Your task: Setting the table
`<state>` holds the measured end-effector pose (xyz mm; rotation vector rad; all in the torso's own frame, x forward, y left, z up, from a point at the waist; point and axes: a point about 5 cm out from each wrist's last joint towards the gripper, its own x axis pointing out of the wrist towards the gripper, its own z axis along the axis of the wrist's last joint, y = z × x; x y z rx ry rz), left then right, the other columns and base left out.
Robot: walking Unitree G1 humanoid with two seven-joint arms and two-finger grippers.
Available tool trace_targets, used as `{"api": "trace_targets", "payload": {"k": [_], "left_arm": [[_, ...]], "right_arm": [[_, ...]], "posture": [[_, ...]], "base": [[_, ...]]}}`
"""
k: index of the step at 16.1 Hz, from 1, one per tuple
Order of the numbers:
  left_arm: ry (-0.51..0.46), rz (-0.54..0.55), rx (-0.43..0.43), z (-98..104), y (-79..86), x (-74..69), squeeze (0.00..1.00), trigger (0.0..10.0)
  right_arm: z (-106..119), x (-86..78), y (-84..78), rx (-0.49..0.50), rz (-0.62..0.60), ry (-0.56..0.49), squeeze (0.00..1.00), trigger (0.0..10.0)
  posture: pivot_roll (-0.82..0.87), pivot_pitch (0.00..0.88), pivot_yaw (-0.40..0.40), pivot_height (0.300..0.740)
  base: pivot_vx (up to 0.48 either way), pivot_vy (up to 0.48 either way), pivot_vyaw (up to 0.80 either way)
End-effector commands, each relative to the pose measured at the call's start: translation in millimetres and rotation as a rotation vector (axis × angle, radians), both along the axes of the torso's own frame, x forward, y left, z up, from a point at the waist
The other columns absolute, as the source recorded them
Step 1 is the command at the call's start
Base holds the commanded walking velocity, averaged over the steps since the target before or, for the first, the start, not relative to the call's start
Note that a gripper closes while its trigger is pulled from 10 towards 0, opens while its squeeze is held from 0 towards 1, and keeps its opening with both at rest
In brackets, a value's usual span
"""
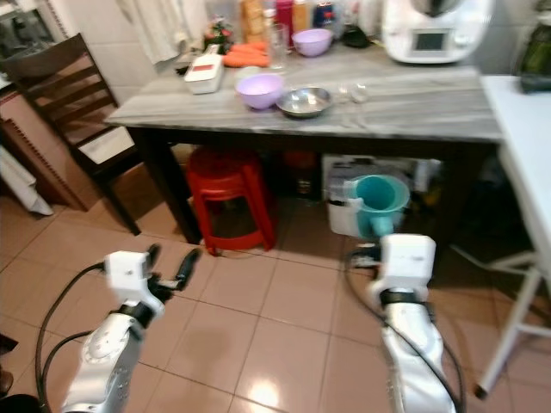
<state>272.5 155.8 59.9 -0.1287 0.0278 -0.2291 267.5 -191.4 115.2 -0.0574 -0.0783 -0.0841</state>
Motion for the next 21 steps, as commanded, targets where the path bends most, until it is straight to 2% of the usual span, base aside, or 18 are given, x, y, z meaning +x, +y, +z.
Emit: {"api": "trace_targets", "payload": {"k": [1,11,14,19,21], "left_arm": [[-0.003,0.043,0.024,2,14.0,-1.4,0.0,10.0],[-0.026,0.0,-0.019,10,-1.0,2.2,0.0,10.0],[-0.038,-0.025,-0.037,15,-6.1,2.6,0.0,10.0],[-0.041,-0.055,-0.051,16,-12.9,1.7,0.0,10.0],[-0.038,-0.06,-0.053,15,-14.3,0.7,0.0,10.0]], "right_arm": [[9,3.1,14.9,0.022,0.048,-0.046,0.0,10.0],[17,7.9,9.6,0.012,0.024,-0.07,0.0,10.0],[33,9.4,6.0,-0.041,0.001,-0.144,0.0,10.0],[36,10.4,4.9,-0.045,-0.001,-0.152,0.0,10.0],[35,10.6,5.4,-0.048,0.003,-0.15,0.0,10.0]], "posture": [[-0.05,0.0,0.129,0.74],[-0.05,0.0,0.13,0.74],[-0.05,0.0,0.128,0.74],[-0.06,0.0,0.12,0.74],[-0.06,0.0,0.118,0.74]], "base": [[0.48,0.0,0.0],[0.48,0.0,0.0],[0.48,0.0,0.0],[0.48,0.0,-0.62],[0.48,0.0,0.0]]}}
